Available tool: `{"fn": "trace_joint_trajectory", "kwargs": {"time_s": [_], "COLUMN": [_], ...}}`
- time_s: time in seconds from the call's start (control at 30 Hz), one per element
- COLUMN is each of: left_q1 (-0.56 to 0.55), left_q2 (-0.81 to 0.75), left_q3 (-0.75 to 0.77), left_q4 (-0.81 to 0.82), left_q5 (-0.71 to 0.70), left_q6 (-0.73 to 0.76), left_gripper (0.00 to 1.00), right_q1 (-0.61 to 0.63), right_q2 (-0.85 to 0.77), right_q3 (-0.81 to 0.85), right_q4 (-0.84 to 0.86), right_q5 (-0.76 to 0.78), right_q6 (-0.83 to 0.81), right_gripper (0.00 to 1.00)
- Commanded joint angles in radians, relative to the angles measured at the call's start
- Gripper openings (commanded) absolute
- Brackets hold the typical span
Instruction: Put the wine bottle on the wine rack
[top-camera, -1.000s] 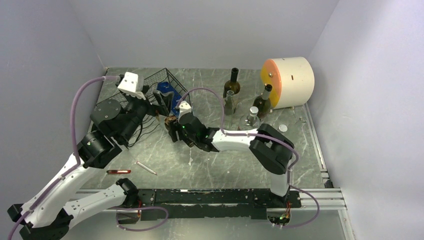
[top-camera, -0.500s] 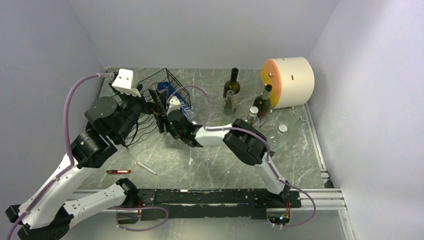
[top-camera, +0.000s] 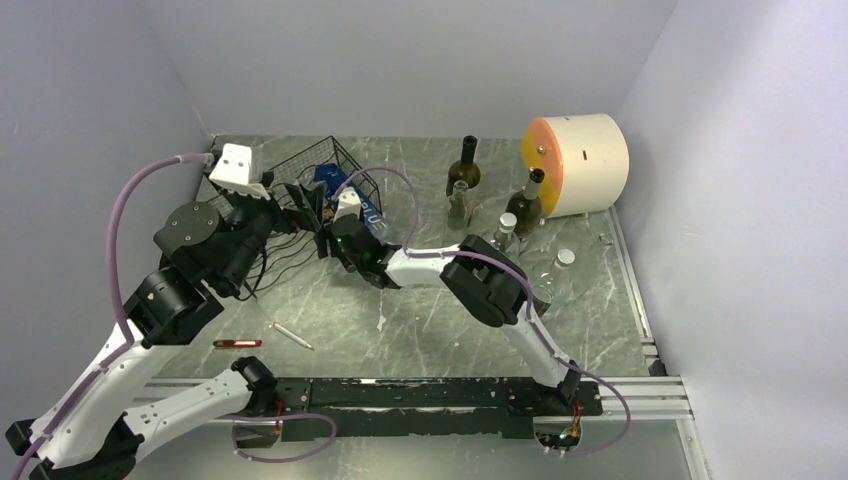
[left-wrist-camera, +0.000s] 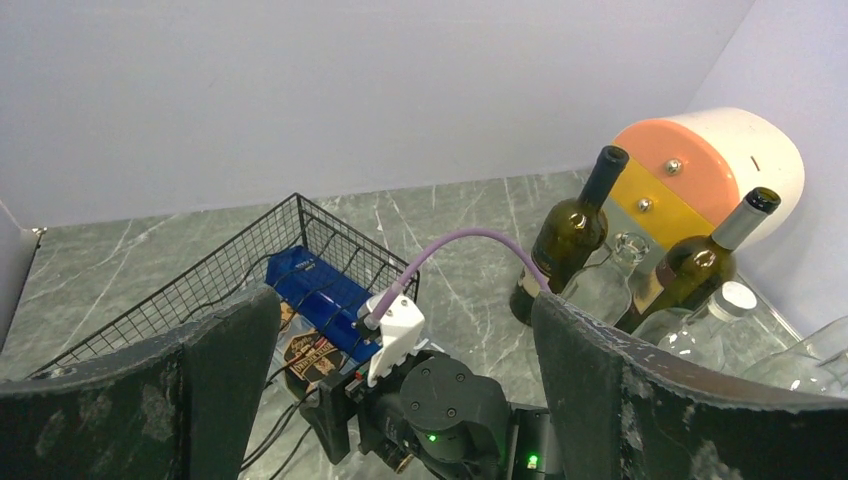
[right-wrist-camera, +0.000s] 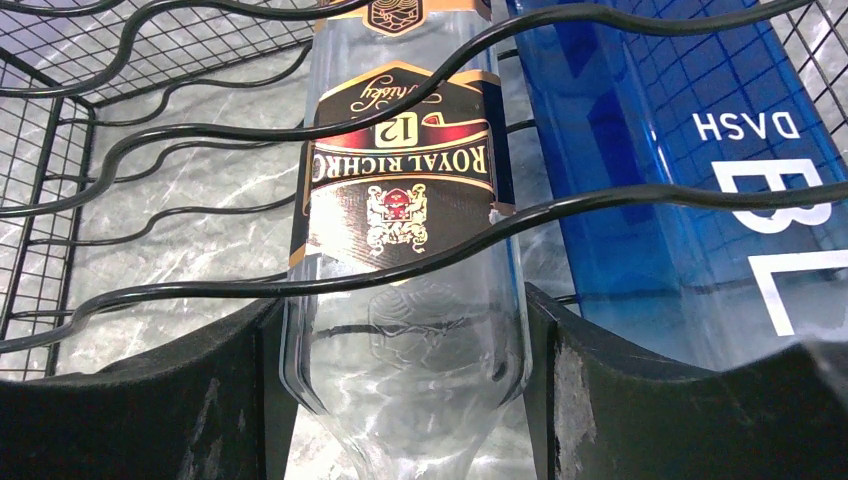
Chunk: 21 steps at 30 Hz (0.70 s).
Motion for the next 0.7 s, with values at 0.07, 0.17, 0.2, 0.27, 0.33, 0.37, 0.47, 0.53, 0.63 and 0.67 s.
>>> {"fn": "trace_joint_trajectory", "kwargs": {"time_s": [0.07,0.17,0.2,0.27,0.33,0.37,0.47,0.53,0.63,0.67], "left_q1": [-0.005,-0.004,-0.005,-0.005,-0.004,-0.005,-0.004,-0.005,-0.005,-0.004], "left_q2": [0.001,-0.001,-0.002,-0.004,-0.005,-0.005,-0.003,-0.003,-0.008,-0.009], "left_q3": [0.003,0.006,0.006,0.007,0.008,0.009,0.019,0.025,0.029,0.029], "left_q4": [-0.035,-0.039,-0.04,-0.042,-0.043,-0.046,-0.055,-0.058,-0.054,-0.051], "left_q5": [-0.003,-0.004,-0.004,-0.004,-0.004,-0.006,-0.01,-0.013,-0.01,-0.009], "left_q6": [0.006,0.006,0.005,0.002,0.003,0.003,0.006,0.009,0.013,0.015], "left_gripper": [0.99,1.0,1.0,1.0,0.99,0.99,1.0,0.99,1.0,1.0], "right_q1": [0.001,0.0,0.0,-0.002,-0.002,-0.002,-0.003,-0.003,-0.003,-0.003], "right_q2": [-0.046,-0.052,-0.052,-0.055,-0.059,-0.064,-0.093,-0.129,-0.187,-0.207], "right_q3": [0.022,0.032,0.039,0.046,0.049,0.046,0.024,0.009,-0.025,-0.032], "right_q4": [0.153,0.126,0.114,0.095,0.086,0.081,0.081,0.068,0.046,0.036], "right_q5": [0.004,0.012,0.014,0.018,0.016,0.013,-0.006,-0.024,-0.045,-0.047], "right_q6": [-0.009,-0.018,-0.021,-0.028,-0.031,-0.03,-0.021,-0.014,-0.001,0.002], "right_gripper": [0.78,0.86,0.88,0.92,0.94,0.95,0.95,0.95,0.95,0.95]}}
